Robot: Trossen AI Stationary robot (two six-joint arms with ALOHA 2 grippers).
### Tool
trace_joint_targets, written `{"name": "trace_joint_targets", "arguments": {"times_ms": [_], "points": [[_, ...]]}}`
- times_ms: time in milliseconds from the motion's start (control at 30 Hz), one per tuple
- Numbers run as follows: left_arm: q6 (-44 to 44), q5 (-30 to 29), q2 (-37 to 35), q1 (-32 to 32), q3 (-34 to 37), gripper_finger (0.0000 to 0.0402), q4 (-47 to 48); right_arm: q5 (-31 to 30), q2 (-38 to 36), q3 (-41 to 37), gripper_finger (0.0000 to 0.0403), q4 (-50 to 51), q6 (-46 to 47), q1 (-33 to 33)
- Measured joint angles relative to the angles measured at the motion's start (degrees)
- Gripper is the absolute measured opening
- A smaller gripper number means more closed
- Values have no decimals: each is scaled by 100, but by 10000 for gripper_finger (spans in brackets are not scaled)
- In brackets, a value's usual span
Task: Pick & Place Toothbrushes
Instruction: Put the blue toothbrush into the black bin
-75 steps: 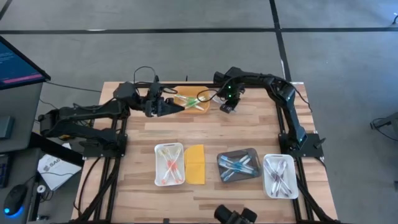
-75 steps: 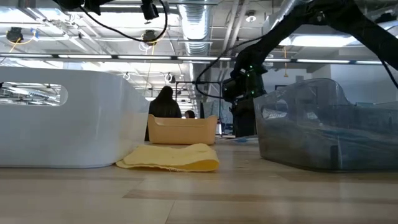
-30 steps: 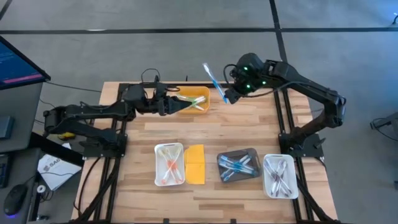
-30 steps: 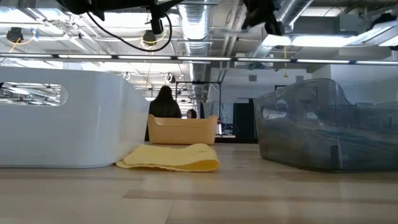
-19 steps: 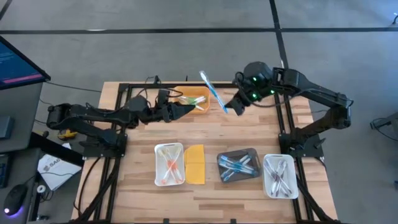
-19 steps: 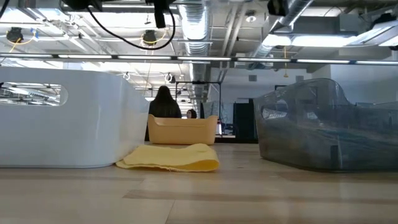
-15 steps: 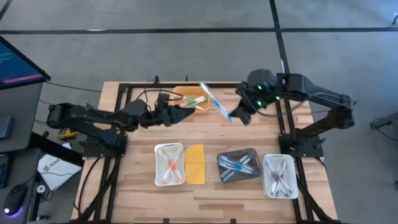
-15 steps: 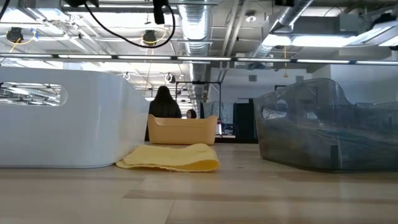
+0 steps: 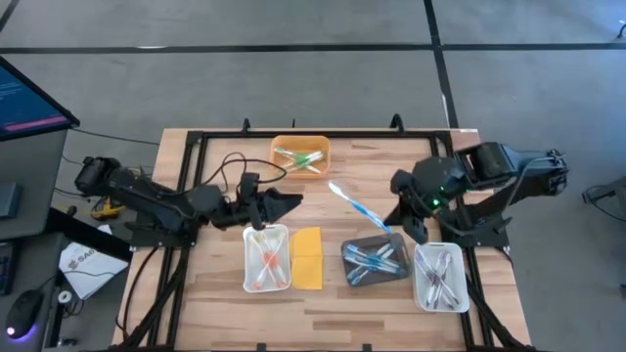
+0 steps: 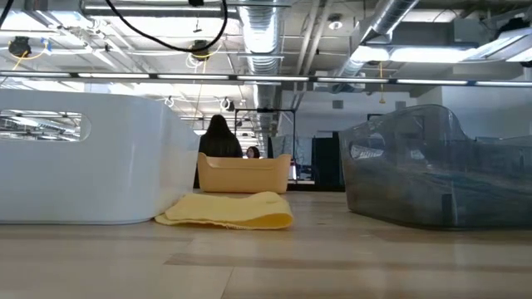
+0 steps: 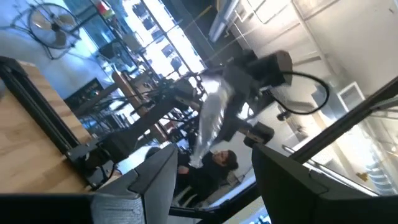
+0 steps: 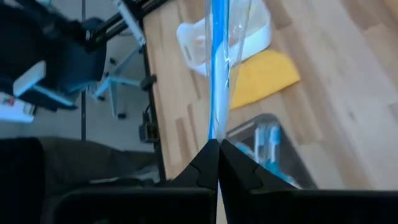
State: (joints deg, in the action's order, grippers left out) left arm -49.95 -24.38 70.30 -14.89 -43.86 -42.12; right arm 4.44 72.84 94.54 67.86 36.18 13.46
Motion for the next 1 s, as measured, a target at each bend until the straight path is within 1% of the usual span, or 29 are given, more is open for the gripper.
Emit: {"name": "trace_joint_targets", "arguments": {"times_ms": [100,200,467,600,700,833,933,1000], "points": [[62,-368,-2,-204,0,204,-6,-22,26,0,0,43,128,294],[131,-563,-2,-322,0,204,-16,-173,63,-2,0,128,242,560],[131,-670,-4,-442,0,204,-40,-510,55,0,0,122,567,1012],[127,-944,103,-555,-2,204,-159,-704,55,0,0,108,684,1159],[113,-1035,409,-645,0,204,-470,-780,55,0,0,25,731,1214],[106,-1036,1082,-731,-15,204,-1469,-804,55,0,0,-29,743,1273],[-23,-977,1664,-737,-221,204,-1974,-888,55,0,0,-35,744,1341],[-151,-823,2002,-737,-438,204,-2092,-896,55,0,0,25,698,1392]]}}
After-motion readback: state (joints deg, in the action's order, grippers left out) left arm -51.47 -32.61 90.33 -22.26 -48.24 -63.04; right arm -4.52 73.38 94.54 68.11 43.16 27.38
